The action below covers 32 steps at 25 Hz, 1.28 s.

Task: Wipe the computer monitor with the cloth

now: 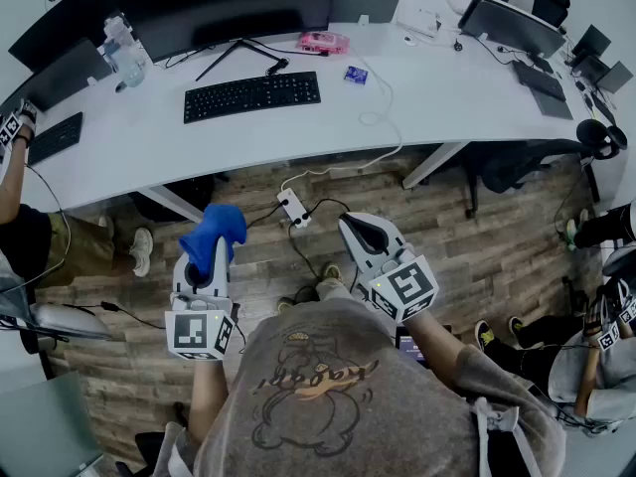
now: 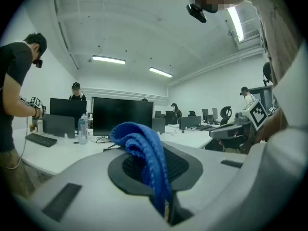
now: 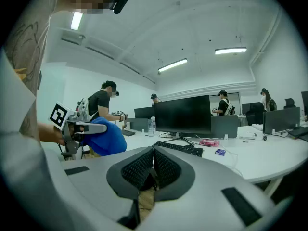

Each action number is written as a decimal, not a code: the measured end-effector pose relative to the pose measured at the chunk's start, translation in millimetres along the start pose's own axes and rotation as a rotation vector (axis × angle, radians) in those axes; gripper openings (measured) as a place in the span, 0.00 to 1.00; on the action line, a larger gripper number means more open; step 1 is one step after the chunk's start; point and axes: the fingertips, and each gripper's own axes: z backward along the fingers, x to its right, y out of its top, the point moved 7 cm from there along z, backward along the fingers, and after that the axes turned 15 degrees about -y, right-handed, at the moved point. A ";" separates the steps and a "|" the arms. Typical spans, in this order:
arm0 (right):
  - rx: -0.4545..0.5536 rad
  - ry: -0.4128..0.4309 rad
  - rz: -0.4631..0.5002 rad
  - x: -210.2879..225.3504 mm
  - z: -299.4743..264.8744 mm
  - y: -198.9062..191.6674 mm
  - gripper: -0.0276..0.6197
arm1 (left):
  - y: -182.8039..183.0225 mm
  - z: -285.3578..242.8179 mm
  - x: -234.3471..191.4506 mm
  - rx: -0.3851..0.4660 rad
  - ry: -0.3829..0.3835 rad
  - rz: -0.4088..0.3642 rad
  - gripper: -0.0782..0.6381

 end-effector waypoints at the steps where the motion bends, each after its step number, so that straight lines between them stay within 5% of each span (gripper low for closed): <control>1: 0.000 0.001 0.002 -2.3 1.3 0.3 0.07 | 0.2 2.3 0.6 0.003 -0.003 0.001 0.18; 19: 0.021 -0.018 -0.017 -48.7 -2.0 -10.1 0.08 | -19.6 18.1 -28.2 0.007 -0.060 0.004 0.18; 32: 0.057 0.048 -0.026 8.0 -130.7 11.7 0.08 | 5.2 -65.2 -101.4 0.033 0.012 -0.029 0.18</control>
